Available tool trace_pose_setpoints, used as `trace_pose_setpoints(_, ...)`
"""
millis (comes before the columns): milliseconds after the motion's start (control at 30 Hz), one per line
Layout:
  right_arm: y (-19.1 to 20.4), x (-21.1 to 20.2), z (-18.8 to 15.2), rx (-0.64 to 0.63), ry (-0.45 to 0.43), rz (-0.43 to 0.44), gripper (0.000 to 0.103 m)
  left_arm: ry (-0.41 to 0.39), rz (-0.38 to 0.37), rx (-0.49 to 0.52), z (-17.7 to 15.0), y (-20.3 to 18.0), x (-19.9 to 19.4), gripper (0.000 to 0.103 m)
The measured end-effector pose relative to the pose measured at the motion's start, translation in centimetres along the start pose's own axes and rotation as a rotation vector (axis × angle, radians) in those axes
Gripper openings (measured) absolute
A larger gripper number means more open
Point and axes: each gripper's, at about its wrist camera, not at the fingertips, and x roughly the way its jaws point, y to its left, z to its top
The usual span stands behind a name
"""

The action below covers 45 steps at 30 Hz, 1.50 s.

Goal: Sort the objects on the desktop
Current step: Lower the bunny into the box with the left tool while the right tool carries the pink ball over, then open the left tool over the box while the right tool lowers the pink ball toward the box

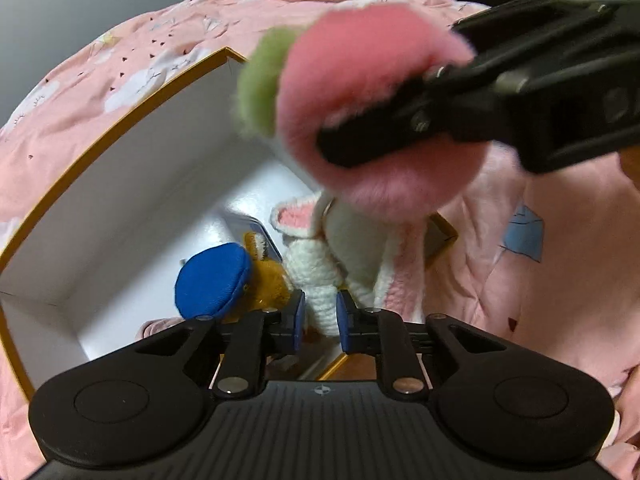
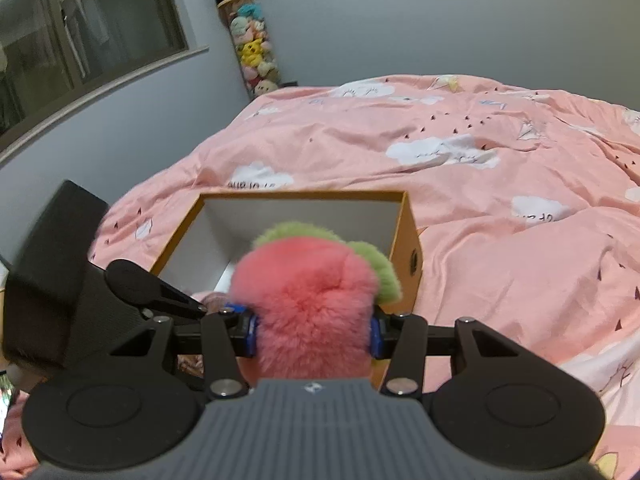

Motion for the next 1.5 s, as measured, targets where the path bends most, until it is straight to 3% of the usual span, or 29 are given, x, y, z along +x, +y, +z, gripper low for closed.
trace_pose_setpoints(167,-0.3,-0.2,0.1,-0.012,0.002,-0.021,0.05,-0.11,-0.06,-0.065,-1.0,2.2,-3.5,0.021)
trace_pose_setpoints(367,-0.6,-0.4,1.3,-0.018,-0.008,-0.031,0.05,-0.258,-0.013,-0.174,-1.1,5.9,-7.0,0.021)
trace_pose_setpoints(467,0.4,0.1,1.2,-0.053,0.005,-0.032,0.05,-0.248,-0.007,-0.251,-0.2,7.3,-6.1,0.022)
trace_pose_setpoints(600,1.6,0.3,0.3,-0.085,0.021,-0.036,0.05,-0.225,0.01,-0.277,0.0,7.5,-3.9,0.022)
trace_pose_setpoints(733,1.6,0.8,-0.5,-0.067,0.061,-0.017,0.05,-0.211,-0.037,-0.318,-0.7,7.9,-2.8,0.022)
trace_pose_setpoints(933,0.5,2.4,-1.7,0.029,0.132,0.048,0.05,-0.175,-0.124,-0.306,-1.6,7.9,-2.7,0.022)
trace_pose_setpoints(1200,0.6,3.4,-1.9,0.046,0.157,0.045,0.05,-0.174,-0.122,-0.296,-2.5,6.7,-2.6,0.022)
trace_pose_setpoints(1400,1.2,1.2,0.7,-0.002,0.07,0.053,0.05,-0.231,-0.085,-0.378,-3.0,7.8,-3.8,0.022)
trace_pose_setpoints(1500,1.3,0.8,2.9,-0.017,0.012,0.044,0.05,-0.3,-0.055,-0.449,-3.6,8.2,-5.4,0.022)
